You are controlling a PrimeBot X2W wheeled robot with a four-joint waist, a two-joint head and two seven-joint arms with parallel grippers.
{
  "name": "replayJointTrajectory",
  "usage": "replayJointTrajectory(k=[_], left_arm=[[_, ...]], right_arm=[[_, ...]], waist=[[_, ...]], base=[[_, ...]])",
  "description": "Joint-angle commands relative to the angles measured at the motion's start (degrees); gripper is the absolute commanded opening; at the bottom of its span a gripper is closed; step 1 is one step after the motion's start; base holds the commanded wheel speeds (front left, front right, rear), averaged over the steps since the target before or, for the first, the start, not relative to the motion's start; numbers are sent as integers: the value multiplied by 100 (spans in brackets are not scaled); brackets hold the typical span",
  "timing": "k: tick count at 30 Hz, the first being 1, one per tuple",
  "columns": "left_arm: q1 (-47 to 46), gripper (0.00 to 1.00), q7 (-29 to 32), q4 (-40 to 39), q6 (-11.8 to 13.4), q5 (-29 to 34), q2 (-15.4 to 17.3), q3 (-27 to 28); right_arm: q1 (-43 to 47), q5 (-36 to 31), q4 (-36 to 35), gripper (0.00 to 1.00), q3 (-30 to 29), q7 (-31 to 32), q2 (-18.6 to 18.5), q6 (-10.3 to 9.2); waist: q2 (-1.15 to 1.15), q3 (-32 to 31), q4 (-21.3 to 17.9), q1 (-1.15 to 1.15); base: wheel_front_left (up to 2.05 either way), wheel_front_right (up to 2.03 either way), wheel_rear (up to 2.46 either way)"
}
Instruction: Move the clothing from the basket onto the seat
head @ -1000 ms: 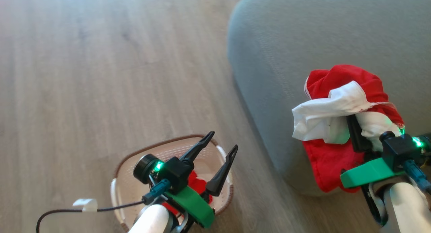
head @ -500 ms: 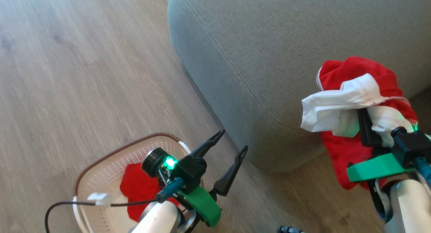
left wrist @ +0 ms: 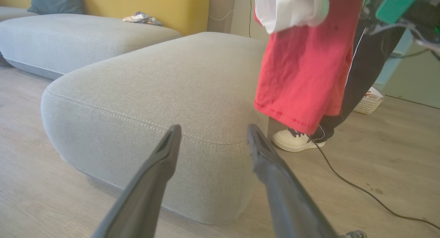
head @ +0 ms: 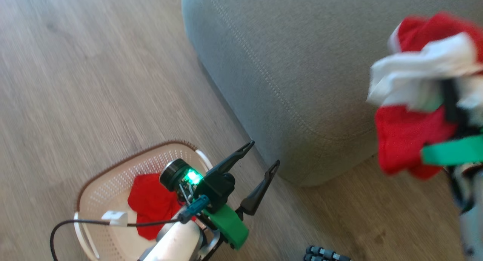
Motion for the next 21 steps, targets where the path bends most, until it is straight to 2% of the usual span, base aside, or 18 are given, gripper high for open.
replayJointTrajectory(k=[1,10,21], left_arm=[[-241,100,-29,-139,-29,66,-12,165],[-667,100,-29,28,-48,413,137,-120],[-1161,100,-29,5,-51,533,400,-488]], right_arm=[[-338,62,-241,0,5,-37,-222,-1],[-1730,332,67,0,-354,-37,-951,-1],[-3376,1050,1738,0,-586,-37,-1746,-1]], waist=[[0,181,86,0],[0,1054,417,0],[0,2095,842,0]], base=[[0,0,0],[0,0,0],[0,0,0]])
